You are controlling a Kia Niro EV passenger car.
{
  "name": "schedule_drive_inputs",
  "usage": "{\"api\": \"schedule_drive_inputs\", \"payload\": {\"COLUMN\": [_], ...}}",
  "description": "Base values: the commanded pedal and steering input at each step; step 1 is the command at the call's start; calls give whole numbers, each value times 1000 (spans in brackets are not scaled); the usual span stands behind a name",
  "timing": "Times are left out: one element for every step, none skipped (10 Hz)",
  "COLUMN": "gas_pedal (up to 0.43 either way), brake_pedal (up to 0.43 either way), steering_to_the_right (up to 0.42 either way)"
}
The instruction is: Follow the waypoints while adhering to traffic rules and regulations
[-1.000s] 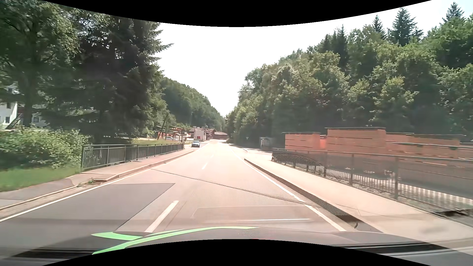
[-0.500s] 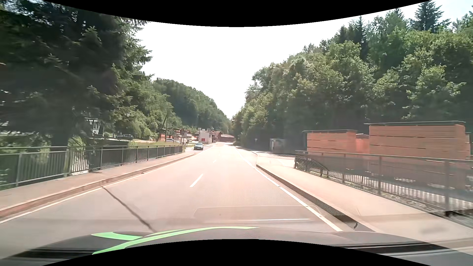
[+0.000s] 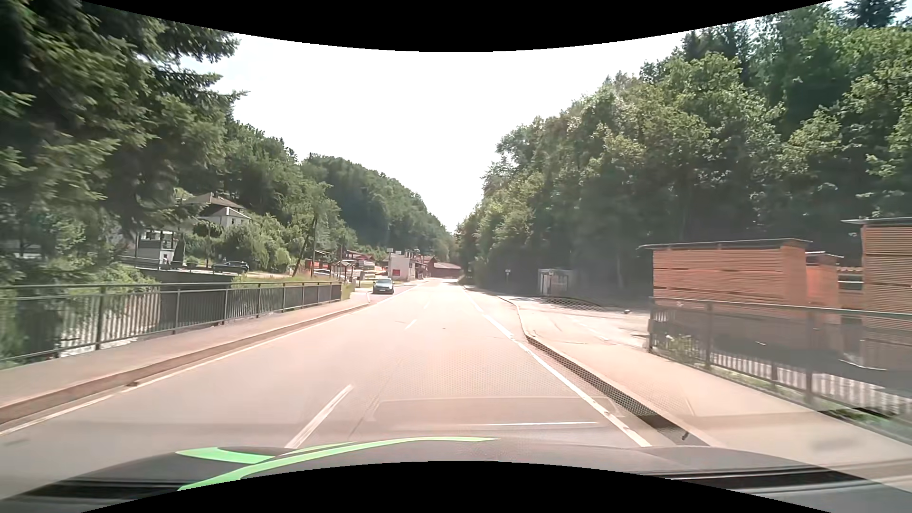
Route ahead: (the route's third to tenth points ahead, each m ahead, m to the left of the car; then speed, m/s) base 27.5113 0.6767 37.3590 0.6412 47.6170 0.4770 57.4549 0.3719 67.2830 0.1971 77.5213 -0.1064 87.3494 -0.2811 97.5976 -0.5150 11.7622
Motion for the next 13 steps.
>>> {"api": "schedule_drive_inputs", "payload": {"gas_pedal": [28, 28, 39, 39, 39, 47, 47, 47, 47, 47, 47, 47, 47], "brake_pedal": [0, 0, 0, 0, 0, 0, 0, 0, 0, 0, 0, 0, 0], "steering_to_the_right": [-13, -10, -6, -2, 2, 3, 3, 4, 5, 5, 5, 5, 5]}}
